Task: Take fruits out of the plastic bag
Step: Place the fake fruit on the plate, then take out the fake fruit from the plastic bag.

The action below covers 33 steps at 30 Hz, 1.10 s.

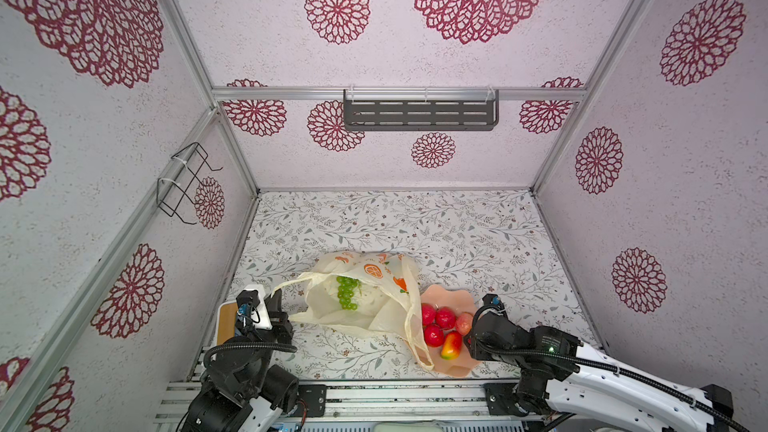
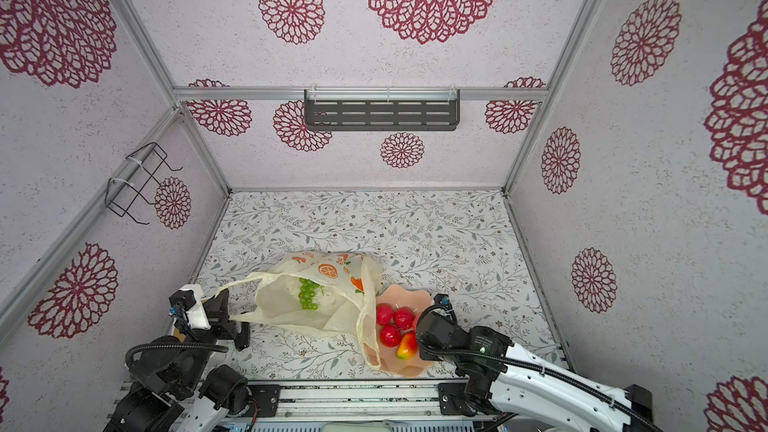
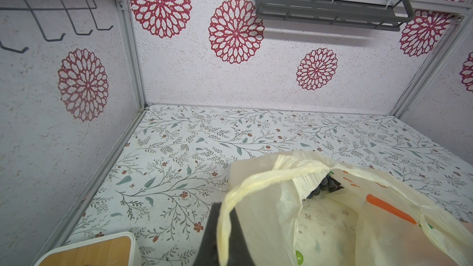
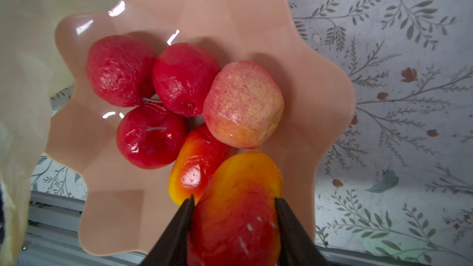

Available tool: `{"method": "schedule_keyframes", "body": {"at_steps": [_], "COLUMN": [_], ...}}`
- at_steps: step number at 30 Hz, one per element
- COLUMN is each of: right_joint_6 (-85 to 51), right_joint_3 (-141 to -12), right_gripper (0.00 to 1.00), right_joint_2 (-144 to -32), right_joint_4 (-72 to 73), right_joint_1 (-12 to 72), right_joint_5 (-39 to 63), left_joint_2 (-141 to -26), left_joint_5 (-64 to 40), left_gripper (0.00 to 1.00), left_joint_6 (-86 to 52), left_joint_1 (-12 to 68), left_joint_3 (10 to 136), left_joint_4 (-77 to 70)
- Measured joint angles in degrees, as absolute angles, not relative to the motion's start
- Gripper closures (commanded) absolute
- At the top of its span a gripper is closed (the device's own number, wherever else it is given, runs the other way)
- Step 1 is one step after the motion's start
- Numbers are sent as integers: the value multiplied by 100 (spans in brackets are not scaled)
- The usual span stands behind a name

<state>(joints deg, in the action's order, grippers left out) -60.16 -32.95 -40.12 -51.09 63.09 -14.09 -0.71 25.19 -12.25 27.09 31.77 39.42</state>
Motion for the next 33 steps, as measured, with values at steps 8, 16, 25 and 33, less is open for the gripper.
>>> {"method": "schedule_keyframes", "body": {"at_steps": [8,16,25,33], "right_joint_6": [-6110,-6160,-5961,-5035], "right_joint_3": [-3214,-3133,-3352,-3916], "right_gripper": [35,34,40,50], "right_joint_2": [-3948,-3730,-3769,-4362], "right_joint_4": [-5072,-4958,-4801,-4058], "right_joint_1": [6309,6309,6309,6311], "right_joint_5": [-1297,-1223,-1328,-1396], "left_joint_2": [-71,-71,-71,-71], "left_joint_5": [2519,2517,2515,2515], "left_gripper": [100,100,100,100], "left_joint_6": [-1225,-1225,-1225,-1225], "left_joint_1": [2709,2709,2709,2709], "left_joint_3": [3177,3177,3177,3177], "left_joint_4": [3977,3977,3979,3979]}}
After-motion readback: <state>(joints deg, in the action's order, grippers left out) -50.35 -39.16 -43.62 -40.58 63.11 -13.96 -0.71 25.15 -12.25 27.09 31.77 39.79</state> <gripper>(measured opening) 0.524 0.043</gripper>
